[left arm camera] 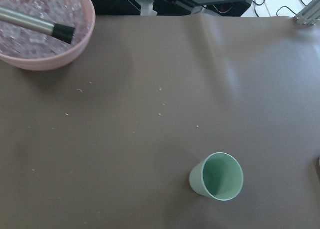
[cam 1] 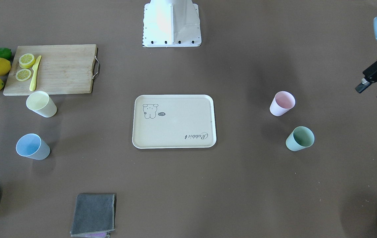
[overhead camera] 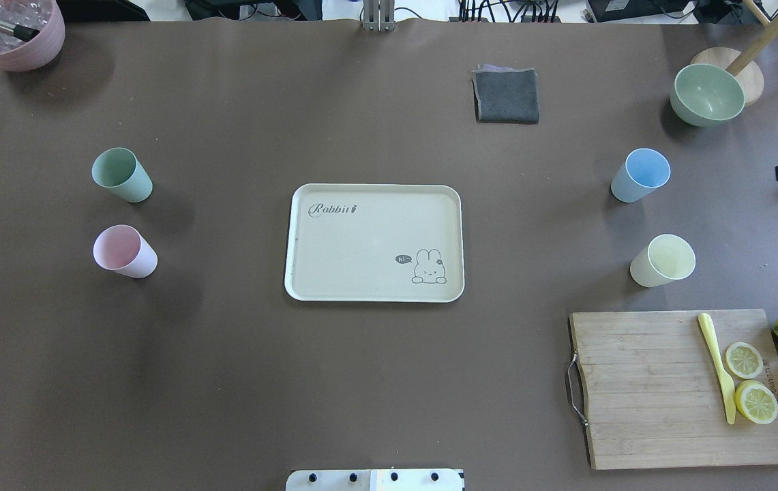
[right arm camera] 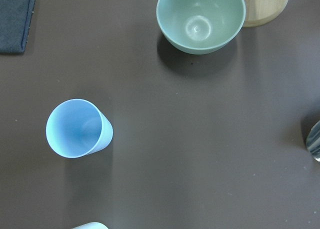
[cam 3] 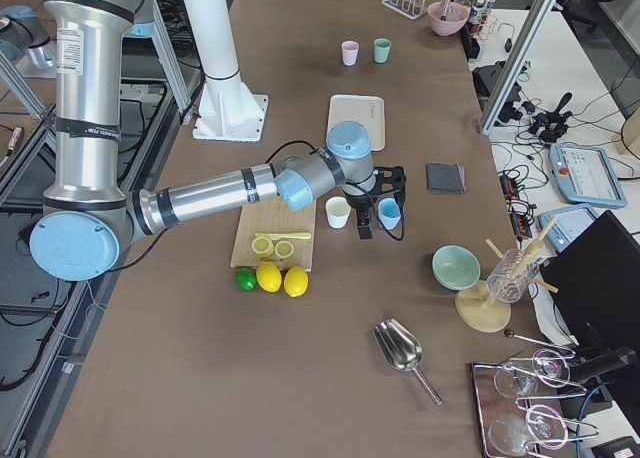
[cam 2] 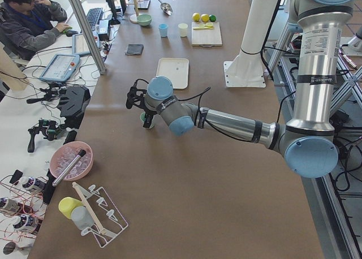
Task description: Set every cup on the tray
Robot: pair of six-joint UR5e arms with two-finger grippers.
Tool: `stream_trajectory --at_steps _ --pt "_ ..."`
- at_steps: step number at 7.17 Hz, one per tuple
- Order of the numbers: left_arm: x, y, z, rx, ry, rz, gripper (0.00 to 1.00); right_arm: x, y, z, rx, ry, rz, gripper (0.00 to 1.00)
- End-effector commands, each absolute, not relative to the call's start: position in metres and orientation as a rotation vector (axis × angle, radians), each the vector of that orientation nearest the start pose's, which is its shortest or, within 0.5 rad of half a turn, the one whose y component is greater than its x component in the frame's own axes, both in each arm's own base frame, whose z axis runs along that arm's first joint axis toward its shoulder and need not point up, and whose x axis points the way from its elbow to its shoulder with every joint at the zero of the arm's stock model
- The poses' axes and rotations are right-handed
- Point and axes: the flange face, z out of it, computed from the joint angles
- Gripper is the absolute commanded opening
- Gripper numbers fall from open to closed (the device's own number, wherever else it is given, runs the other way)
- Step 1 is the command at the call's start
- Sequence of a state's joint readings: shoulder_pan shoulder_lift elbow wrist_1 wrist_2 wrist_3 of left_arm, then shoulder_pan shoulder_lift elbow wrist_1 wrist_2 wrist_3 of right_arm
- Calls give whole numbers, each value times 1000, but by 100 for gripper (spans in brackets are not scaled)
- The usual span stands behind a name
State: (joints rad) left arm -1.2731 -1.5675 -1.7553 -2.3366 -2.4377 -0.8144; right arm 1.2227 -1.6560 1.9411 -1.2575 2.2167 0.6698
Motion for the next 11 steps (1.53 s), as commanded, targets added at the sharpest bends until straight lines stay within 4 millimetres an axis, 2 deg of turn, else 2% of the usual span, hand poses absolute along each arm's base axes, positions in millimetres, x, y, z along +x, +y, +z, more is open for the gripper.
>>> stream_trajectory --at_steps 1,2,3,4,5,6,8,9,10,11 --pt "152 -474 495 281 1068 -67 97 -140 -455 479 184 -798 113 99" --pt "179 -468 489 237 1080 -85 97 -141 -455 479 186 -799 110 99" --pt "222 -455 486 239 1049 -84 97 -142 -455 478 192 -803 106 100" --pt "256 -443 486 235 1030 -70 97 -141 -454 479 191 -802 108 100" --pt "265 -440 486 242 1022 -62 92 -142 -454 479 192 -802 104 100" --pt "277 -435 488 252 1006 -51 82 -140 -453 480 194 -804 106 100" --pt "285 -432 491 246 999 -40 37 -140 -452 481 197 -805 104 100" --pt "287 -429 493 241 996 -35 19 -140 -452 482 200 -805 102 100" --pt "289 -428 493 240 998 -30 5 -140 -452 483 199 -804 103 100" --pt "289 -428 488 246 1004 -28 0 -140 -452 482 200 -807 101 100"
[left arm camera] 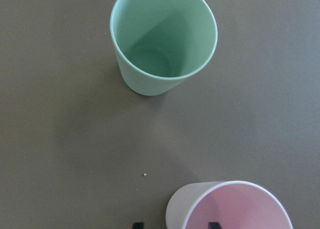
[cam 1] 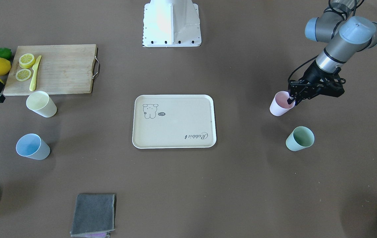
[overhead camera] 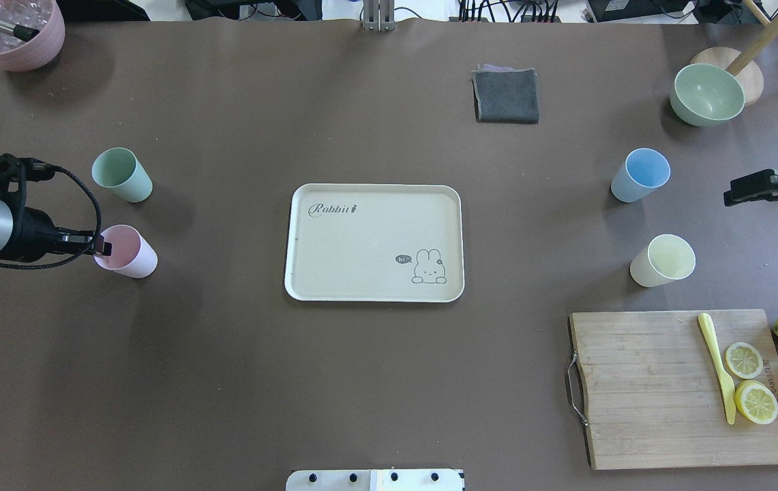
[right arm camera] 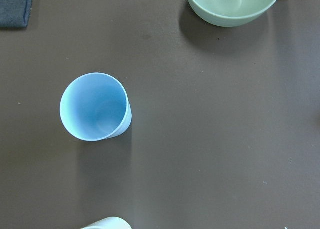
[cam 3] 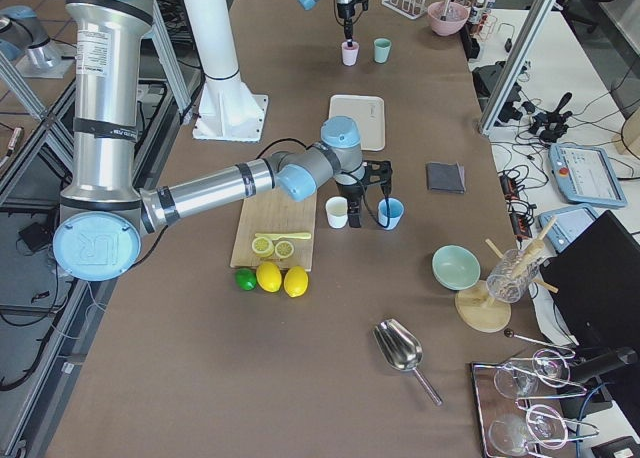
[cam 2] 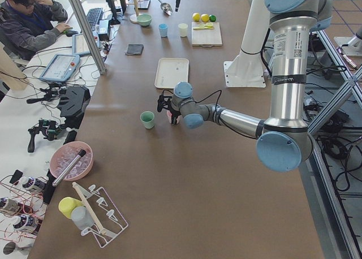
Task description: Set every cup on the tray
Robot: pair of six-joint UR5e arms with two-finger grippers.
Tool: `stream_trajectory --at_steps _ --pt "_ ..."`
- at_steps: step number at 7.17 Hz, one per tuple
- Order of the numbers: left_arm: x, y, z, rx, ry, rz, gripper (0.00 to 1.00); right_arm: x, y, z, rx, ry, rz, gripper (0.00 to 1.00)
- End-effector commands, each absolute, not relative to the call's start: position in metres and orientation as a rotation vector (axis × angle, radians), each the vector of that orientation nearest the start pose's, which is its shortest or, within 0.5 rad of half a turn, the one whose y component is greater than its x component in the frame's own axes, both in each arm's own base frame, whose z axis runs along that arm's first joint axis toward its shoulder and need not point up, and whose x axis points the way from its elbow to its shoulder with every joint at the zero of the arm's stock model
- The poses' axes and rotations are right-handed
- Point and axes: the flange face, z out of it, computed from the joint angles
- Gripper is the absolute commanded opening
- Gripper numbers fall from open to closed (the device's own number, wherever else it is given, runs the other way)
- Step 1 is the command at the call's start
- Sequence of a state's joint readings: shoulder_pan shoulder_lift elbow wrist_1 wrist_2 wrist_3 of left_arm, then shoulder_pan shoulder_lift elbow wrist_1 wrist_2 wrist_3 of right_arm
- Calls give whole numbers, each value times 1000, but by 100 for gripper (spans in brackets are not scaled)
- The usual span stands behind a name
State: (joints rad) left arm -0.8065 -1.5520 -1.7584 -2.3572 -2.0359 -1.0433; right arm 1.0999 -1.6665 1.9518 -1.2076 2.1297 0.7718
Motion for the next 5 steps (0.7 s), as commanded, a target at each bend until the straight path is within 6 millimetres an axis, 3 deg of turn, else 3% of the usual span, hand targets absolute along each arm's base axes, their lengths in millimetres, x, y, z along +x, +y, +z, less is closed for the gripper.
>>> stream_trajectory --at_steps 1,3,5 --pt "289 -427 477 257 1023 -23 0 -140 -452 482 200 -807 101 100" --pt "299 -436 431 269 1048 -16 0 -139 -451 483 199 -806 103 100" --pt "341 -469 330 207 1053 -103 0 -139 -451 483 198 -806 105 100"
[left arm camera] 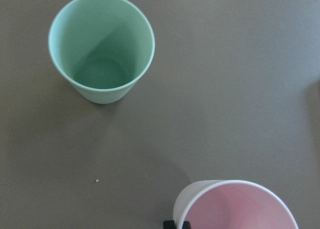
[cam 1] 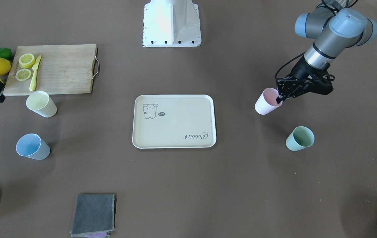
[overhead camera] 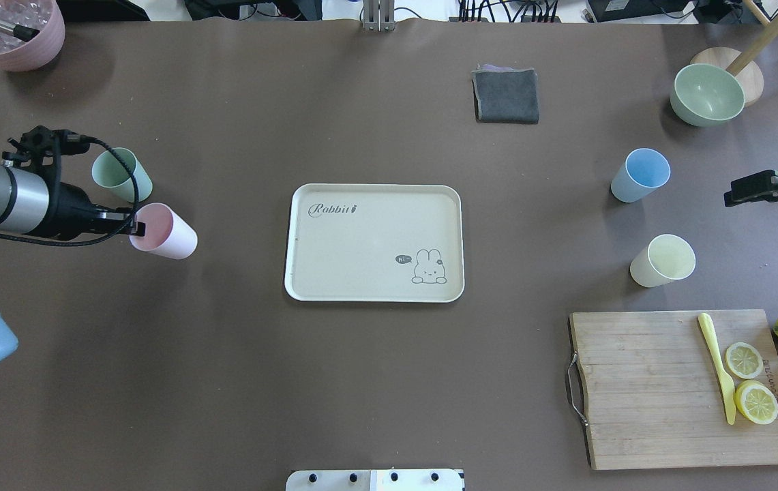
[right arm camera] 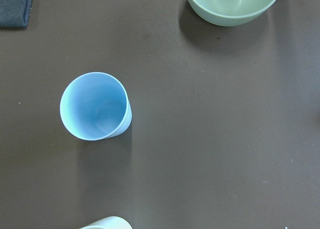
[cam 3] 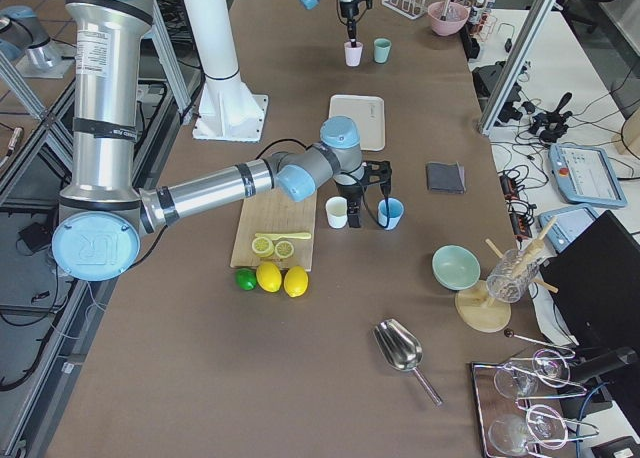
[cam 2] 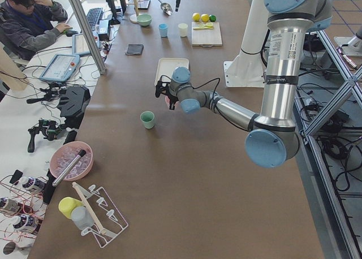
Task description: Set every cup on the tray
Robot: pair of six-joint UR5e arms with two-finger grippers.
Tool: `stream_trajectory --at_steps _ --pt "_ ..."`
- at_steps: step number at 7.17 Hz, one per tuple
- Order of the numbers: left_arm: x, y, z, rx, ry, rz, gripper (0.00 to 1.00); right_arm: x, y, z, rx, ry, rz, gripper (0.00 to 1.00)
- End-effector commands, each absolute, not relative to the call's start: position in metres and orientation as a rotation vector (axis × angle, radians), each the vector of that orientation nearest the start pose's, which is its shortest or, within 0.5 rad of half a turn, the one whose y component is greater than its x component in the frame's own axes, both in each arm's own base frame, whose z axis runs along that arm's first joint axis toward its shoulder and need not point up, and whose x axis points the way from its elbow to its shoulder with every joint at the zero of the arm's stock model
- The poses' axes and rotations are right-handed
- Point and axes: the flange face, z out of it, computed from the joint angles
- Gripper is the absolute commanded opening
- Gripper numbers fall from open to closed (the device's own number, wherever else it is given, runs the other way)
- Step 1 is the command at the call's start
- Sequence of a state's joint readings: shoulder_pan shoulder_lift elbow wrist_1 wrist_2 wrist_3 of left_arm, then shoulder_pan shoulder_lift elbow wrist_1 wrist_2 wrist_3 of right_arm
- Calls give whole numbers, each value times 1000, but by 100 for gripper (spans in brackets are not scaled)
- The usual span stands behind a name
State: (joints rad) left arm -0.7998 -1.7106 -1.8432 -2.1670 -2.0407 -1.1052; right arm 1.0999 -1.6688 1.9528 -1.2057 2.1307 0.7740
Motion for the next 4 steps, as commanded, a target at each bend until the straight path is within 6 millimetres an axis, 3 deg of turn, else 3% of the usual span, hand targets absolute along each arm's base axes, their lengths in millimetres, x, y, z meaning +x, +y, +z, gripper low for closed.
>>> stream_trajectory --at_steps 1,2,3,4 --pt "385 -458 296 163 1046 -126 0 -139 -451 483 198 -806 105 100" --pt "426 -445 260 161 1018 -134 0 -139 -451 483 198 -806 105 100" --pt "452 -435 242 148 970 -155 0 -139 -451 483 198 -806 105 100" --pt "469 -421 243 155 949 -143 0 -139 -451 483 198 -806 105 100"
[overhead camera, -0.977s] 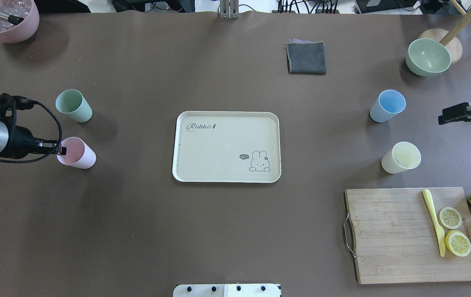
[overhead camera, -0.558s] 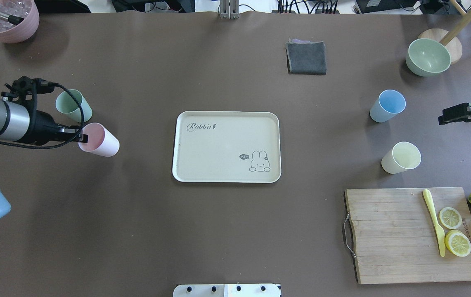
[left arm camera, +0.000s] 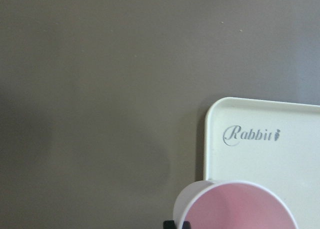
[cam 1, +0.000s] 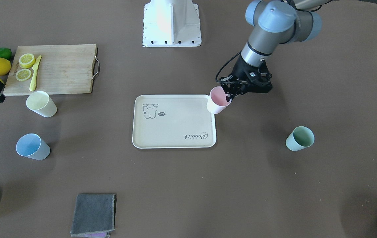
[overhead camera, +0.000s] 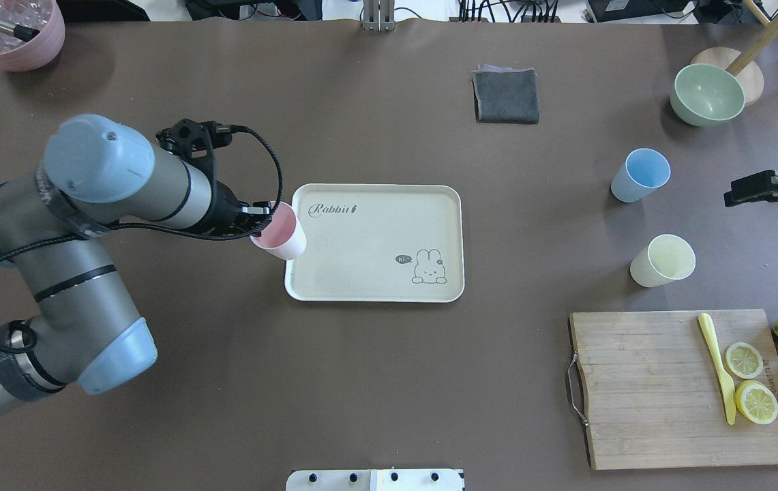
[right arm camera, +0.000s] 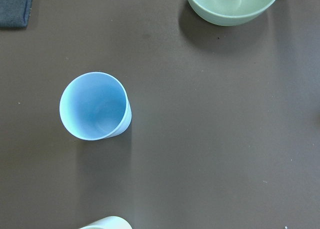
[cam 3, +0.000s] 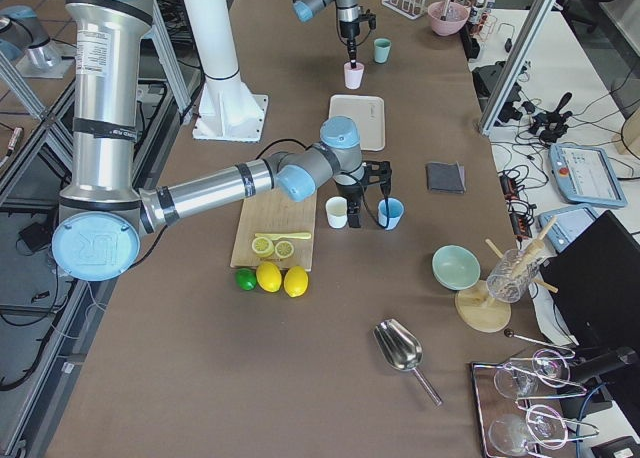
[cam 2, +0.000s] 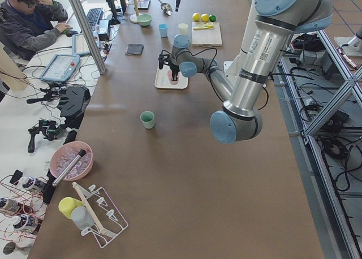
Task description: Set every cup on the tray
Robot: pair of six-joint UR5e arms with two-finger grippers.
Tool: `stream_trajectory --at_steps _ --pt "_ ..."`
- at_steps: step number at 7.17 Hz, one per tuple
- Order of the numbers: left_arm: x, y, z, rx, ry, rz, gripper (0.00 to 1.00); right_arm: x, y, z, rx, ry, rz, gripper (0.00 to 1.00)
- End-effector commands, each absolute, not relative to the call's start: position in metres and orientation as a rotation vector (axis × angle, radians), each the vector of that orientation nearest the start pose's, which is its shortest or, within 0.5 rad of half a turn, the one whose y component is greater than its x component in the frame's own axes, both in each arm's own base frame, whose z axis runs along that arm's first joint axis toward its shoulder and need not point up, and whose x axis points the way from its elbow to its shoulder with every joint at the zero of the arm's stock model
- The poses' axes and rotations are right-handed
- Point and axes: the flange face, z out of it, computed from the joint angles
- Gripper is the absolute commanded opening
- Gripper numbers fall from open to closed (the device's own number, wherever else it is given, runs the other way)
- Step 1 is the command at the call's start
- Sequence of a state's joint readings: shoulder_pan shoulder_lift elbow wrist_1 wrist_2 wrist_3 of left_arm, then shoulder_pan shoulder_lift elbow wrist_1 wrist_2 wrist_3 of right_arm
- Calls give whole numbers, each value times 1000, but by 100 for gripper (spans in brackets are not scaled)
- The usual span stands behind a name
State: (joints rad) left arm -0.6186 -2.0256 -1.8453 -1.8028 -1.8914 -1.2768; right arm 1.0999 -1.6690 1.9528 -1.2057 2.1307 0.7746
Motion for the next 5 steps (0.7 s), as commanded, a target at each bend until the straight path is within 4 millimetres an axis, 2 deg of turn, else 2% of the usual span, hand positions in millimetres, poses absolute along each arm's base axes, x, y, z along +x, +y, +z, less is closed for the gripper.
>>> stream_trajectory --at_steps 1,3,4,5 --pt "483 -414 248 162 930 -141 0 -140 -451 483 197 -806 103 100" --pt "506 -398 253 158 914 -142 0 -140 -451 483 197 -805 105 100" --pt "508 -395 252 155 918 -141 0 -140 -451 484 195 -805 105 100" --pt "506 -394 249 157 925 -138 17 -140 -451 484 195 -805 105 100"
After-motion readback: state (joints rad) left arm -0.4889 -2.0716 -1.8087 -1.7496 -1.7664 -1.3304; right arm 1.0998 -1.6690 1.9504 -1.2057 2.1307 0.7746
